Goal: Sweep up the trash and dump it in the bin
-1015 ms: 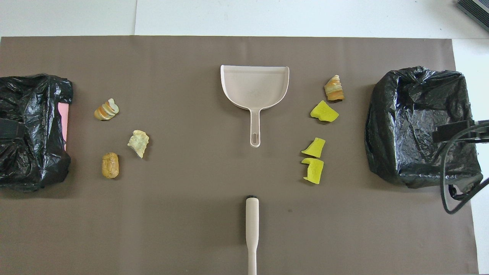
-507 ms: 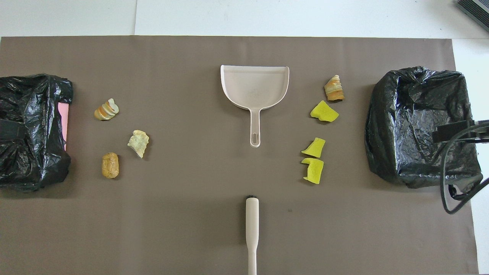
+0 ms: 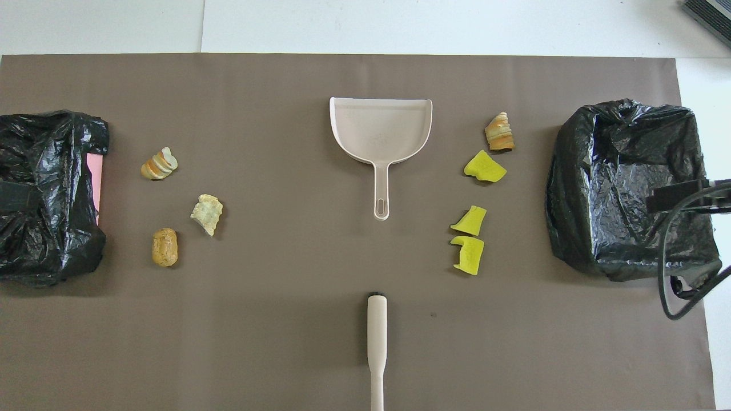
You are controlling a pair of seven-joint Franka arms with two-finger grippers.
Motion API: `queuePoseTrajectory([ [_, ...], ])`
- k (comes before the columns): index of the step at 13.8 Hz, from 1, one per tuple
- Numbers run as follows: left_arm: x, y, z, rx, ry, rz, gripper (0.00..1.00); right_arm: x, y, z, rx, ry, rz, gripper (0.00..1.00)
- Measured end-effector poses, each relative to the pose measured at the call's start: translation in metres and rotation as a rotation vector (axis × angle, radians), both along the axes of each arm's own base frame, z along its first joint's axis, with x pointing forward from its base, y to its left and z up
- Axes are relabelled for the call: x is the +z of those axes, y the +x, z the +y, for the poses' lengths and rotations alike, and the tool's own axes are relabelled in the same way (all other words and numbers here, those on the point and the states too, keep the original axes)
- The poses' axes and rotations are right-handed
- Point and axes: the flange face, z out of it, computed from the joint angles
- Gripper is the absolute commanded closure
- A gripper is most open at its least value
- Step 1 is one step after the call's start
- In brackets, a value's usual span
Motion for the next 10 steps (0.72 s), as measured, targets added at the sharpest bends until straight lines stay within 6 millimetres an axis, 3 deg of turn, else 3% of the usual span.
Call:
queuePoseTrajectory([
  [6, -0.001, -0.002, -0.005, -0.008, 0.0, 0.008, 0.0, -0.003, 0.0, 0.008, 0.029, -0.001, 0.007, 0.0],
  [8, -0.002, -0.007, -0.014, -0.026, 0.002, 0.014, 0.0, -0.019, 0.008, 0.026, 0.058, -0.002, 0.0, 0.0],
  [10, -0.003, -0.012, -0.033, -0.063, 0.004, 0.017, 0.0, -0.048, 0.026, 0.05, 0.069, -0.001, -0.017, 0.0],
])
